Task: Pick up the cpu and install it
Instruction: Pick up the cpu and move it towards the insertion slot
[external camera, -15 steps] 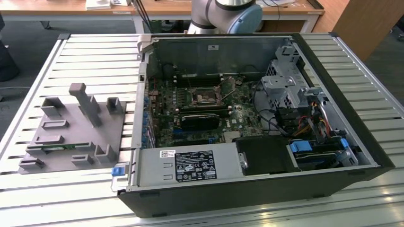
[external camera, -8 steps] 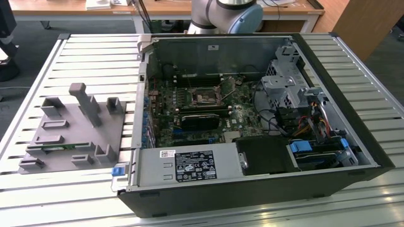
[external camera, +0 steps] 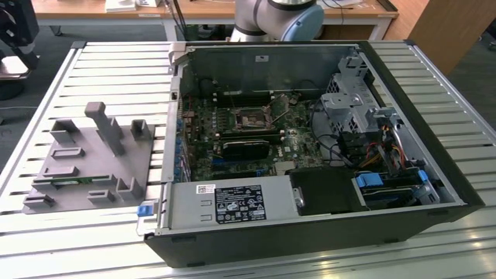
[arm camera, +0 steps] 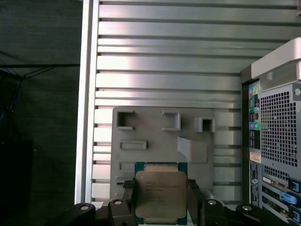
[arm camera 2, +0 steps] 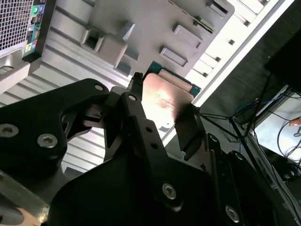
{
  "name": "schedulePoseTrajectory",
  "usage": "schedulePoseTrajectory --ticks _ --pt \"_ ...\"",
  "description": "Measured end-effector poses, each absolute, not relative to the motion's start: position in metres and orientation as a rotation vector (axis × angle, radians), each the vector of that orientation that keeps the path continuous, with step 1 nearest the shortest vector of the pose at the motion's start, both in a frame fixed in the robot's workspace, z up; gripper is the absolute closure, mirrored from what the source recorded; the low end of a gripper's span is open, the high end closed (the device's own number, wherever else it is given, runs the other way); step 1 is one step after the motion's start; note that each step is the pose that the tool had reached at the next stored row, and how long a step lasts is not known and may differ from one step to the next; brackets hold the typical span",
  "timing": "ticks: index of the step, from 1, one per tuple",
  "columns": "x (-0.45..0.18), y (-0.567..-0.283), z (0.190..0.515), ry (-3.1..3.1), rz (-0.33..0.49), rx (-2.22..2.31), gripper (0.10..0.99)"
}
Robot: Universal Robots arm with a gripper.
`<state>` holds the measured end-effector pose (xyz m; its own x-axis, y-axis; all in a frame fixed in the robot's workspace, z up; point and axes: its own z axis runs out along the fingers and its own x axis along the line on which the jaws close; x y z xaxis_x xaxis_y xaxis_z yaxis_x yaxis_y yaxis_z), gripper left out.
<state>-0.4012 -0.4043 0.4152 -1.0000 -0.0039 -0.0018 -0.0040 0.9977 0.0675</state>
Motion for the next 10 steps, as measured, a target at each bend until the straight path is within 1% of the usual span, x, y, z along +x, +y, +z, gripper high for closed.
schedulePoseTrajectory --ticks 10 --pt "-0.379 -0.404 0.415 3.138 0.106 -0.006 0.561"
